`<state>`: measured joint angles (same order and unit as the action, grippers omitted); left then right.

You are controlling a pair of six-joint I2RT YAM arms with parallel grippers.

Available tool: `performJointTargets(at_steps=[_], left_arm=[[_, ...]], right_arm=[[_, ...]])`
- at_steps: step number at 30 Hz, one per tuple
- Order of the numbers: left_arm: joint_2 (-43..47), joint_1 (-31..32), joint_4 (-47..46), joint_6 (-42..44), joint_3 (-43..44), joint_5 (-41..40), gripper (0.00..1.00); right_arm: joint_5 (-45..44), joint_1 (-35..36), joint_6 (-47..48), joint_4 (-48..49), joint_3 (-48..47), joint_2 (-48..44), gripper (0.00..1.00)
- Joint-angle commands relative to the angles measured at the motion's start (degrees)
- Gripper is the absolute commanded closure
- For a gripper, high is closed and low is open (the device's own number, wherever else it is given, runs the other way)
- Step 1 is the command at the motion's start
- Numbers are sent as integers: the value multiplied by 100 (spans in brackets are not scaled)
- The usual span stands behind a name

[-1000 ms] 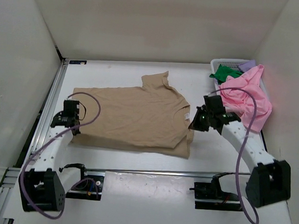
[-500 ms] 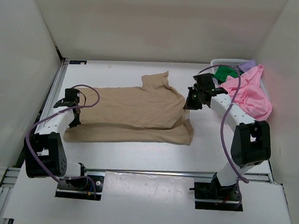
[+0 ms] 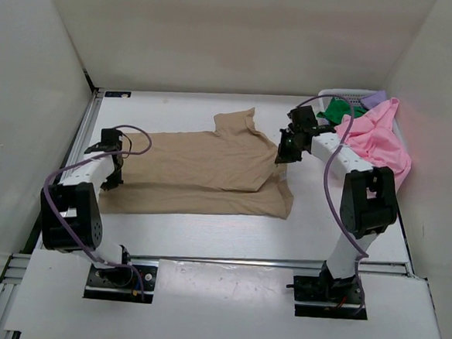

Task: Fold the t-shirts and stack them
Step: Fold the flattened tshirt in 1/3 of the way

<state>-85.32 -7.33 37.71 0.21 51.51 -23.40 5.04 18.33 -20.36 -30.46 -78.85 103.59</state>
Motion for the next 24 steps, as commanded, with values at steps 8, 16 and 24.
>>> performJointTargets(at_steps=[8, 16, 24], left_arm=[[-819, -277, -106, -21, 1054, -673, 44], [-399, -1042, 1202, -21, 1205, 773, 18], [-318, -1042, 1116, -21, -53, 1303, 17]], right_arm=[[-29, -92, -12, -671, -1448, 724, 70], [-117, -197, -82, -936, 320, -714, 26], [216, -259, -424, -621, 2232, -1491, 12]])
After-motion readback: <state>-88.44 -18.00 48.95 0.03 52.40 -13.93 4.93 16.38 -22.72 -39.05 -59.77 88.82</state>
